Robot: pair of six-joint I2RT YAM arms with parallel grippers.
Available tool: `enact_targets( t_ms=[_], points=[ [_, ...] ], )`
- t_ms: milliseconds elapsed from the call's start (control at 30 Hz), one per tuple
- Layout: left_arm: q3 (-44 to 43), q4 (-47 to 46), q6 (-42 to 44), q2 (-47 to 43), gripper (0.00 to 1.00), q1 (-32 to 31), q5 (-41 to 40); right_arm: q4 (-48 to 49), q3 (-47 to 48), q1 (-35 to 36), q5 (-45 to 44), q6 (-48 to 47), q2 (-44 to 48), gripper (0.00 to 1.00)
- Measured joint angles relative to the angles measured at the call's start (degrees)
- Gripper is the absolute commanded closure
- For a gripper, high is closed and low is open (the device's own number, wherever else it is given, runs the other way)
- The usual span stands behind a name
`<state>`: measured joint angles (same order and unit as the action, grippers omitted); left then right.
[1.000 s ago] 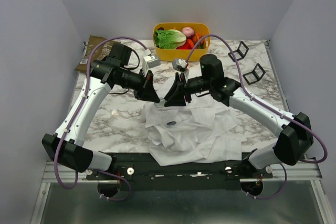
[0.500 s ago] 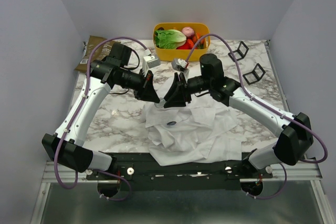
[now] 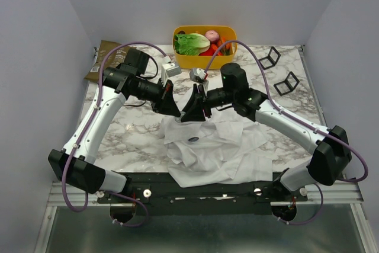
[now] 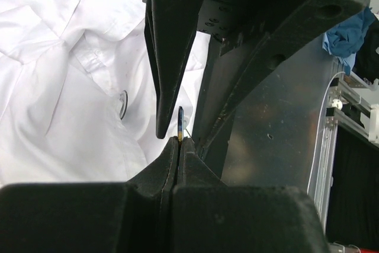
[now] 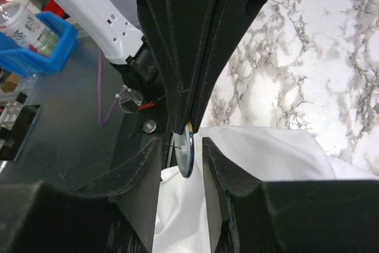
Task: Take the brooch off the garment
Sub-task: Close the brooch.
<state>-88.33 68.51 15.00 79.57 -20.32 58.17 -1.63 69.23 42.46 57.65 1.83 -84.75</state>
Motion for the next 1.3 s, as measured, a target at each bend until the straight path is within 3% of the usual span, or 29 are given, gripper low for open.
enact_targets(
  t_ms=[833, 1300],
  points=[
    [0.0, 0.0, 1.8, 0.6, 1.0, -1.0, -0.8, -2.1, 0.7, 0.7, -6.3, -1.9, 0.0, 0.71],
    [-0.4, 0.5, 2.8, 1.0, 1.0, -2.8, -1.6, -7.4, 2.3, 0.7, -5.4, -2.4, 0.3, 0.62]
  ],
)
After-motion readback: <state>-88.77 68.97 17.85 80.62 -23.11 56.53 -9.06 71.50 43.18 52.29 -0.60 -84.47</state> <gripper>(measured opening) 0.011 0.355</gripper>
